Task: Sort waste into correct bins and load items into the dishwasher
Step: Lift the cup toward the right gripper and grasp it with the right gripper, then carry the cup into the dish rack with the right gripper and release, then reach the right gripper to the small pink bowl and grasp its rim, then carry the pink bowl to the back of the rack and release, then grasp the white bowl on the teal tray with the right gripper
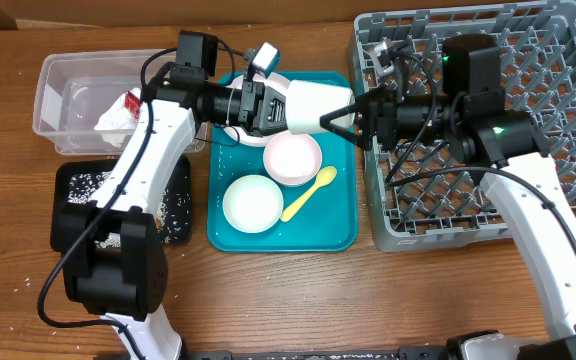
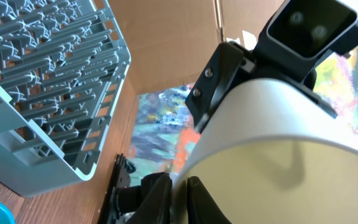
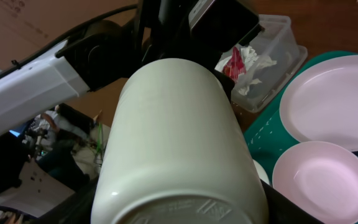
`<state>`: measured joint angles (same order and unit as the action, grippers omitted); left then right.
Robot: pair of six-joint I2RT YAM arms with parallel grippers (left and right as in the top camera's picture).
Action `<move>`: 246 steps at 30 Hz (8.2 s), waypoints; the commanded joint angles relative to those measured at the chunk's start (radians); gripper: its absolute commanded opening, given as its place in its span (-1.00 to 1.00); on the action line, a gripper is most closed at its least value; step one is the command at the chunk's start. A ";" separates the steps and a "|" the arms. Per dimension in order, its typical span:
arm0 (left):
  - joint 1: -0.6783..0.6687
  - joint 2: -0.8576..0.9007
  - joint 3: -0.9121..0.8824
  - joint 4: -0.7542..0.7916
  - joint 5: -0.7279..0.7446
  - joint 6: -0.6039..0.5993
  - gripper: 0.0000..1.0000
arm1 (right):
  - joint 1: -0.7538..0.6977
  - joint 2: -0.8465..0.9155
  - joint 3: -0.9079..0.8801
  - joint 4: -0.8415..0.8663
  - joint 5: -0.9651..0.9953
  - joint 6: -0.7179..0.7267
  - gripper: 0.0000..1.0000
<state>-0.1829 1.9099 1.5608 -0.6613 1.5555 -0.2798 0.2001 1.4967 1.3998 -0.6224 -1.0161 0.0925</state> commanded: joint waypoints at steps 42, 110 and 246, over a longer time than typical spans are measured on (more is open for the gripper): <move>-0.008 -0.001 0.013 -0.246 -1.296 0.077 -0.74 | -0.201 -0.048 -0.012 -0.822 1.023 0.210 -0.19; 0.143 -0.001 0.182 -0.251 -1.500 0.026 1.00 | 0.278 0.596 0.189 -0.216 0.896 0.465 -0.64; 0.143 -0.001 0.182 -0.251 -1.500 0.026 1.00 | 0.454 0.512 0.050 -0.205 0.707 0.407 -0.20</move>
<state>-0.0437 1.9099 1.7164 -0.9134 0.0662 -0.2592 0.6613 2.0079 1.5043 -0.8738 -0.2878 0.4263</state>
